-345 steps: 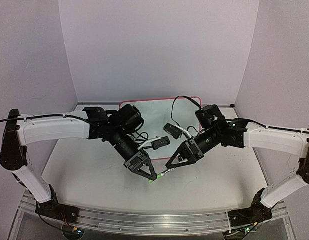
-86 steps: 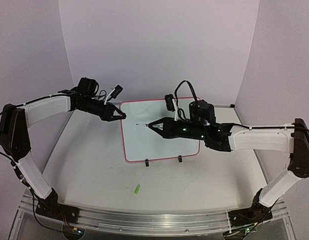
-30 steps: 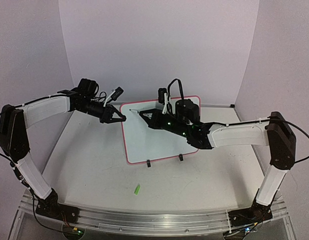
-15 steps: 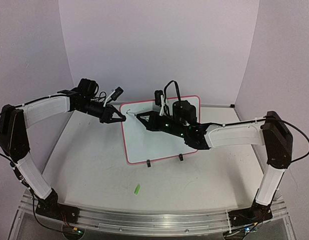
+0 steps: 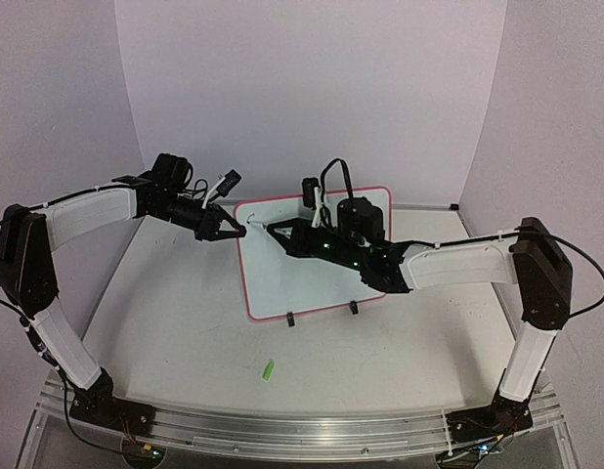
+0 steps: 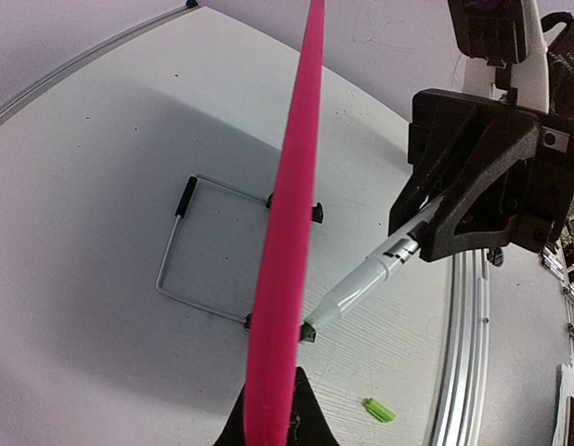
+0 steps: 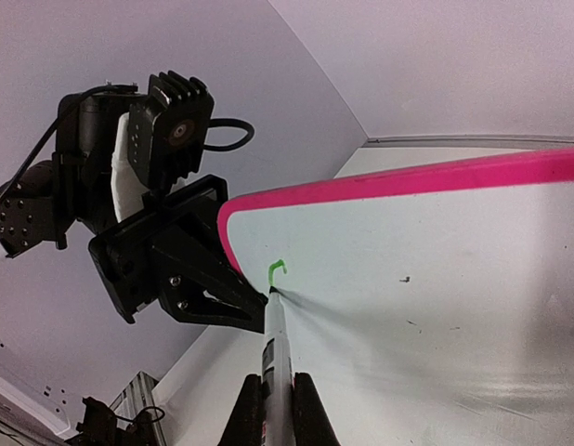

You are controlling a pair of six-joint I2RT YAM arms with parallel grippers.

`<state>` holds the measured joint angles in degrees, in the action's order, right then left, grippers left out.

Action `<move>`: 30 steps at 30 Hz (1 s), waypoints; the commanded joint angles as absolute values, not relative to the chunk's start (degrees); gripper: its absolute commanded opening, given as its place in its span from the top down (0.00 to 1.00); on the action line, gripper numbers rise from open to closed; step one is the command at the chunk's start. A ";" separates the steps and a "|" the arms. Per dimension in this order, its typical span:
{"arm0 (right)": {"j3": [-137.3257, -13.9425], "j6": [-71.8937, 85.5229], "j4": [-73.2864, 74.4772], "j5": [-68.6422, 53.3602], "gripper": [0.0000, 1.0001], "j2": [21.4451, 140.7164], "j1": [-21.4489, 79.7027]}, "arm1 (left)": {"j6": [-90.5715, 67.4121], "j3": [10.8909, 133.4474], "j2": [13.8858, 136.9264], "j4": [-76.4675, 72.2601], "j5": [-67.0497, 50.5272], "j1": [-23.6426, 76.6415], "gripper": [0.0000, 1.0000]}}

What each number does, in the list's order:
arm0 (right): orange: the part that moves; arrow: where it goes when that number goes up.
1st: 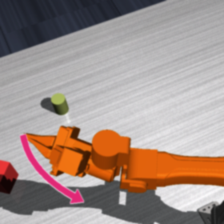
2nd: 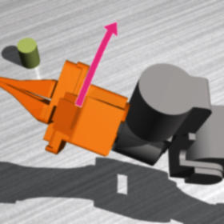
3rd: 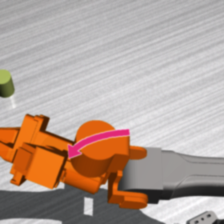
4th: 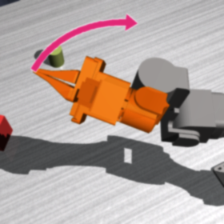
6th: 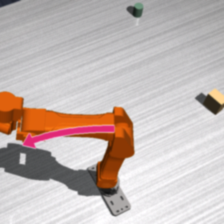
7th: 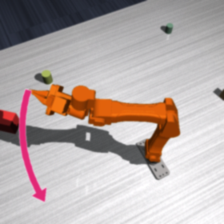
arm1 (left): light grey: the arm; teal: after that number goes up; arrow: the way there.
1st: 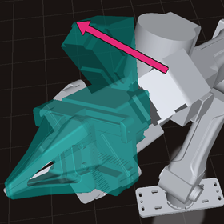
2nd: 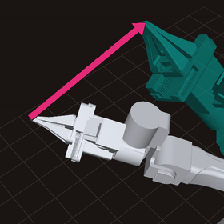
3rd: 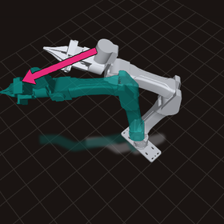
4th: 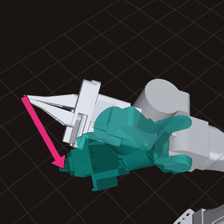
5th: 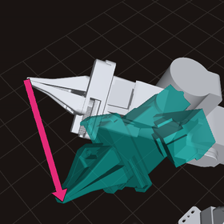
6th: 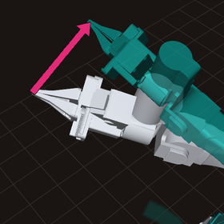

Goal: Write a sentence on the whiteboard

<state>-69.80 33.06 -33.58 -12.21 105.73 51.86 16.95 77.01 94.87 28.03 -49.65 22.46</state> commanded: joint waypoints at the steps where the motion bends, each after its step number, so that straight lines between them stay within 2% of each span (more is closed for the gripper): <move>1: -69.00 33.13 -32.44 -9.22 1.00 104.56 51.59 | 19.06 77.26 93.36 27.95 -45.22 22.00 1.00; 17: -65.71 32.61 -32.26 -4.83 1.00 100.95 51.57 | 18.99 77.17 92.97 27.95 -45.05 22.00 1.00; 30: -64.38 33.27 -30.56 -5.95 1.00 101.66 51.53 | 18.92 77.08 92.67 27.94 -44.83 21.98 1.00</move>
